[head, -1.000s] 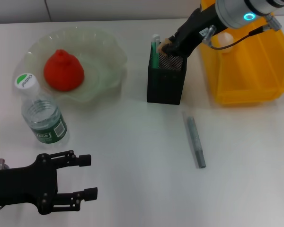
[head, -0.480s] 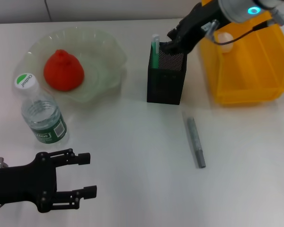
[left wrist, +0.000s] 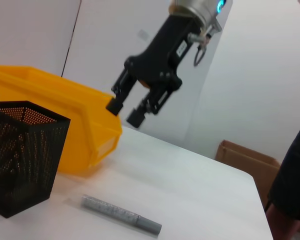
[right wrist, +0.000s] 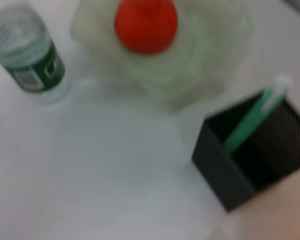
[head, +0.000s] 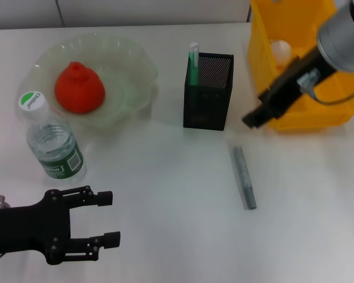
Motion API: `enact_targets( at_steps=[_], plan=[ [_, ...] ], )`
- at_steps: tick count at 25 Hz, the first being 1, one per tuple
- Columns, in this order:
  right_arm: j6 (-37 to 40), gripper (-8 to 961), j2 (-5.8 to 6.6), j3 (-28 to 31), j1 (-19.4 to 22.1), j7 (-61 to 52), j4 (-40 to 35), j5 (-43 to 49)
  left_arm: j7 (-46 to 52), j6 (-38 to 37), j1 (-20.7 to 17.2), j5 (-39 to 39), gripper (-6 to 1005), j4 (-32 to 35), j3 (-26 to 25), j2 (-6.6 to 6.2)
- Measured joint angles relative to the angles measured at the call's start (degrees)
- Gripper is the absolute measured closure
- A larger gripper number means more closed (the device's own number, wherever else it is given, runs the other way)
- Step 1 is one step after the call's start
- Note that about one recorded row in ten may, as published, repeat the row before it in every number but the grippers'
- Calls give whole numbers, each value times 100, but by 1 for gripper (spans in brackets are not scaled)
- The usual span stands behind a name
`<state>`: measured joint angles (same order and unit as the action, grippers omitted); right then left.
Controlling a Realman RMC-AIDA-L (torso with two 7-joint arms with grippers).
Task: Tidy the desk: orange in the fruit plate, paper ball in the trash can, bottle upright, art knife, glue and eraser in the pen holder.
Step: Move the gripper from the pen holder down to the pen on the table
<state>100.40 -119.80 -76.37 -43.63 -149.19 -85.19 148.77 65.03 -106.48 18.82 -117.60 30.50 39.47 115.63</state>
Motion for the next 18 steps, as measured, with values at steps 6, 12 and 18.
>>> enact_targets(
  at_steps=[6, 12, 18],
  plan=[
    [-346, 269, -2, -236, 143, -151, 662, -15, 31, -4, 84, -18, 203, 0, 34, 10],
    [-1298, 175, -1, -1343, 211, -498, 1442, -31, 36, -11, 162, -19, 202, 0, 87, 5],
    [-1808, 188, 0, -1894, 212, -704, 1704, -33, 26, -13, 180, -18, 202, 4, 87, 14]
  ],
)
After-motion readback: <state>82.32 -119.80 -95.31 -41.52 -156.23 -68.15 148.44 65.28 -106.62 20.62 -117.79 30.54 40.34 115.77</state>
